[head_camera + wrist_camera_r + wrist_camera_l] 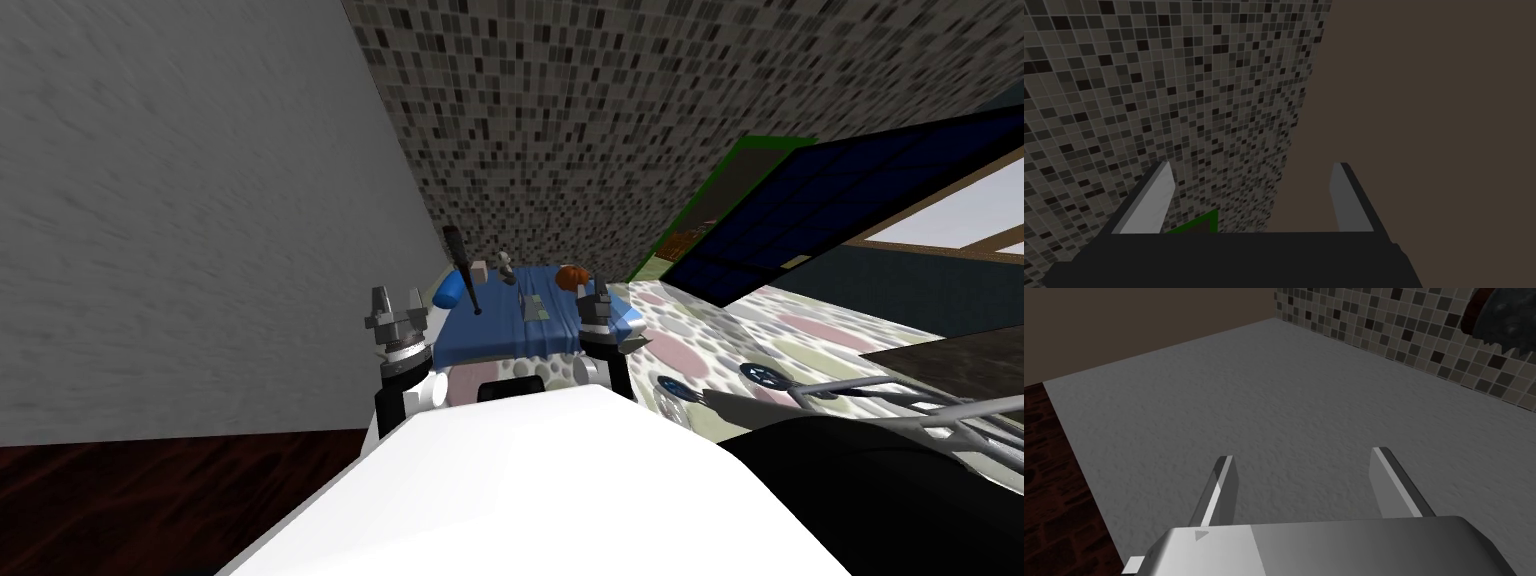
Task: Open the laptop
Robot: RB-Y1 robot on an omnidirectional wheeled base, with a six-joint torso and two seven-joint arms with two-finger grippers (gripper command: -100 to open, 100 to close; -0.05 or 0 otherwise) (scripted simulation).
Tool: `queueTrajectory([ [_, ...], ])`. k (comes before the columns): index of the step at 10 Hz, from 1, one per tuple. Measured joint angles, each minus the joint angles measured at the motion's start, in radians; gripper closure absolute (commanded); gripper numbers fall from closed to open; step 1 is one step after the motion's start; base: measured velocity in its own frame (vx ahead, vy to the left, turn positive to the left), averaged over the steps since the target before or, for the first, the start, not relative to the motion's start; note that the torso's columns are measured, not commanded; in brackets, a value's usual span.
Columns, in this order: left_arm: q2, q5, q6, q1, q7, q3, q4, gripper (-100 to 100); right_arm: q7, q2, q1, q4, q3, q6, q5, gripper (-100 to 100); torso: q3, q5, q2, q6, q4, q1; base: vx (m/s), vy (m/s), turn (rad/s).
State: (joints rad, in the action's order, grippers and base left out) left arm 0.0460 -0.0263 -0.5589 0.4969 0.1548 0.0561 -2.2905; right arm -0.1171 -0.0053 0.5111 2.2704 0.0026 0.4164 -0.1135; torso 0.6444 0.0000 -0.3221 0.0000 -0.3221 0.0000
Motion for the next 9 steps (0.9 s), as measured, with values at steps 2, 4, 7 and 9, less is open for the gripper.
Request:
queueTrajectory([
  [2, 0.0, 0.0, 0.0, 0.0, 0.0, 0.0, 0.0, 0, 0.0, 0.0, 0.0, 0.0, 0.0, 0.0, 0.0, 0, 0.295, 0.0, -0.148, 0.0, -0.148, 0.0, 0.0, 0.0, 0.0],
  [4, 0.0, 0.0, 0.0, 0.0, 0.0, 0.0, 0.0, 0, 0.0, 0.0, 0.0, 0.0, 0.0, 0.0, 0.0, 0, 0.59, 0.0, -0.296, 0.0, -0.295, 0.0, 0.0, 0.0, 0.0],
  [7, 0.0, 0.0, 0.0, 0.0, 0.0, 0.0, 0.0, 0, 0.022, -0.037, -0.001, -0.022, -0.009, 0.007, -0.012, -100, 0.826, 0.0, -0.413, 0.0, -0.412, 0.0, -0.012, 0.006, 0.068],
  [9, 0.0, 0.0, 0.0, 0.0, 0.0, 0.0, 0.0, 0, 0.067, -0.078, -0.005, -0.059, -0.027, 0.016, -0.035, -100, 0.831, 0.0, -0.416, 0.0, -0.416, 0.0, -0.034, 0.012, 0.118],
])
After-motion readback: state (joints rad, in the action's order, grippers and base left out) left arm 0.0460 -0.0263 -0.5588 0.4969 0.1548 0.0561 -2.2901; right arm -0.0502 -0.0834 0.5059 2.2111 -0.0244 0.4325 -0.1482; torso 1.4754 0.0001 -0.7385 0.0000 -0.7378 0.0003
